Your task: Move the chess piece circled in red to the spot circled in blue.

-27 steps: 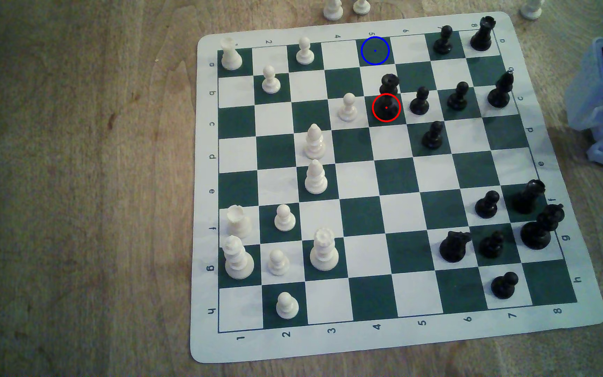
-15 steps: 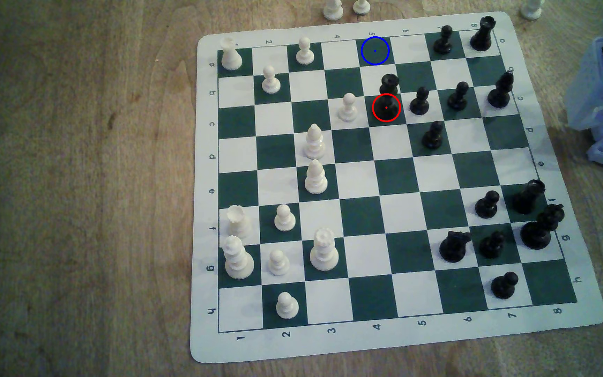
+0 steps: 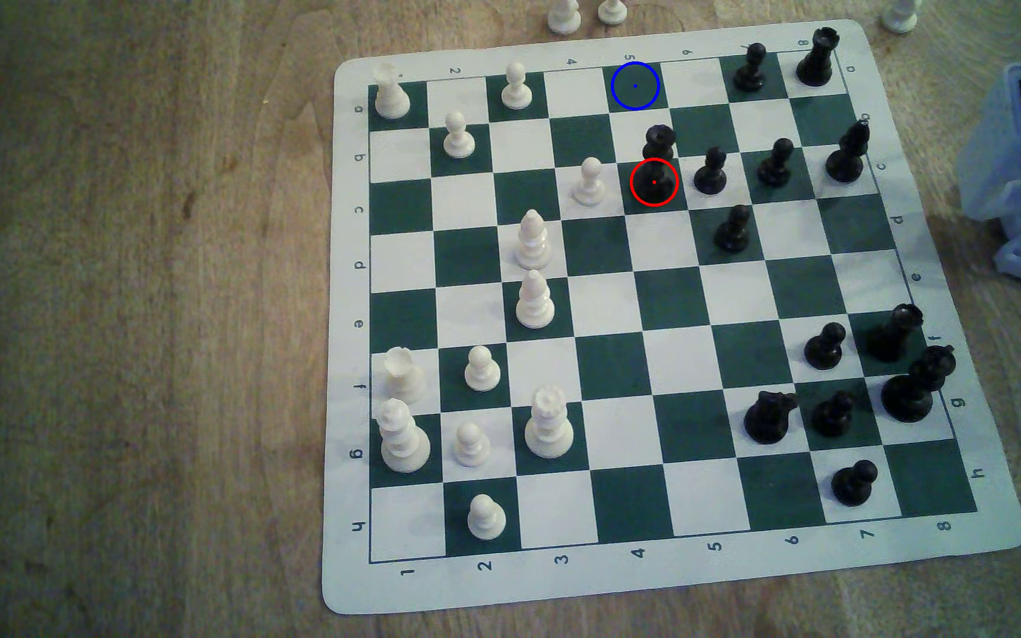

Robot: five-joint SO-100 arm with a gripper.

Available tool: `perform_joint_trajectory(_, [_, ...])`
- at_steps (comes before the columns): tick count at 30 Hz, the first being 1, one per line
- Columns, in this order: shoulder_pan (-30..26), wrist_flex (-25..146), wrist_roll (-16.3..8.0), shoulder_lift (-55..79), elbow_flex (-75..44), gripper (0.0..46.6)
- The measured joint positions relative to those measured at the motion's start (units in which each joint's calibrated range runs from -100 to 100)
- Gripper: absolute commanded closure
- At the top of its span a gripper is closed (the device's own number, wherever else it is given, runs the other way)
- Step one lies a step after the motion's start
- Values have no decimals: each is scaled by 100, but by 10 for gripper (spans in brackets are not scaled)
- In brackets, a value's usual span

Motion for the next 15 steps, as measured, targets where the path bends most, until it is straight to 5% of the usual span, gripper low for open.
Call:
perform_joint_trajectory(9, [-133,645,0,0,0,422])
perform_joint_trajectory(15, [-516,3084,156,0,0,464])
